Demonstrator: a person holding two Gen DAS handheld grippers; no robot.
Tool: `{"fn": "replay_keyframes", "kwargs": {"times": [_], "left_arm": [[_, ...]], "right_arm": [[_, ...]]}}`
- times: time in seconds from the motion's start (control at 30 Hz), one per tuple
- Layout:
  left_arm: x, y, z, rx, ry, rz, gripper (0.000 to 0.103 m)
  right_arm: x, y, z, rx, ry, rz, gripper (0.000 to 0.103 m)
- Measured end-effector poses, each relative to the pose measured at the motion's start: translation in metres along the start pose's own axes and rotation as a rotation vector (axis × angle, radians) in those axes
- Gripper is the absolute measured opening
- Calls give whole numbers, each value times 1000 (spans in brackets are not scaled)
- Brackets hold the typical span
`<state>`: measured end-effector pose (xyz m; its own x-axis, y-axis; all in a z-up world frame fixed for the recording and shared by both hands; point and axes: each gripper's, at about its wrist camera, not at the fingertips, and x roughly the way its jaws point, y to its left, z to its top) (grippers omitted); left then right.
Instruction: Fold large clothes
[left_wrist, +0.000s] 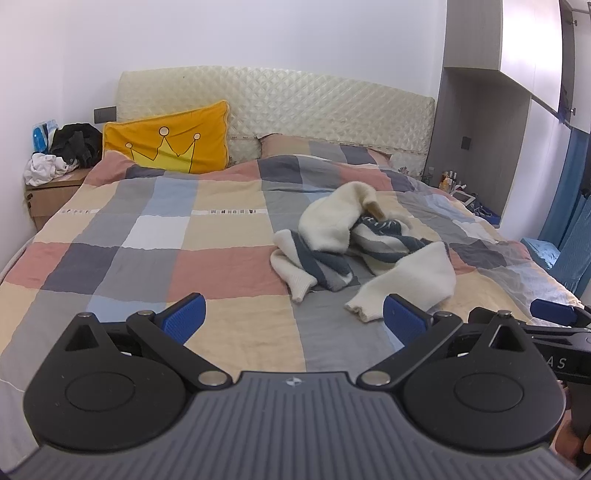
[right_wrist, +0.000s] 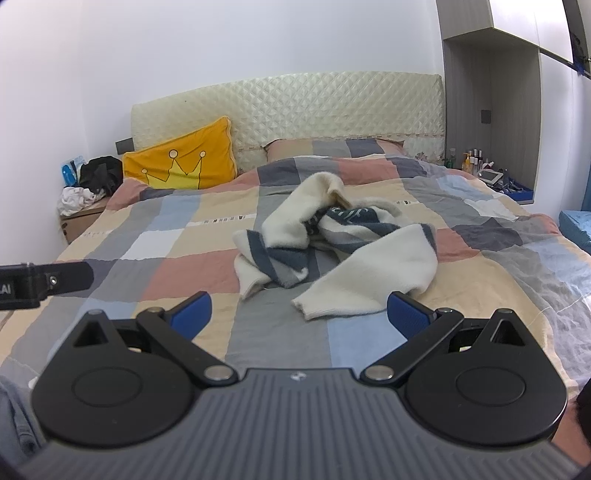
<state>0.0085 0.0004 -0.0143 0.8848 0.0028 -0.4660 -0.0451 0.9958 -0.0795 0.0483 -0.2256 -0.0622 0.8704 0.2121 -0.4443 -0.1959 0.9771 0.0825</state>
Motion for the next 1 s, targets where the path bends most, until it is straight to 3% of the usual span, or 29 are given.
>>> {"fn": "replay_keyframes", "kwargs": {"times": [1.0], "left_arm": [[6,-1,-2,-5,9,4,103]], "right_arm": [[8,-1,-5,13,14,0,103]]}}
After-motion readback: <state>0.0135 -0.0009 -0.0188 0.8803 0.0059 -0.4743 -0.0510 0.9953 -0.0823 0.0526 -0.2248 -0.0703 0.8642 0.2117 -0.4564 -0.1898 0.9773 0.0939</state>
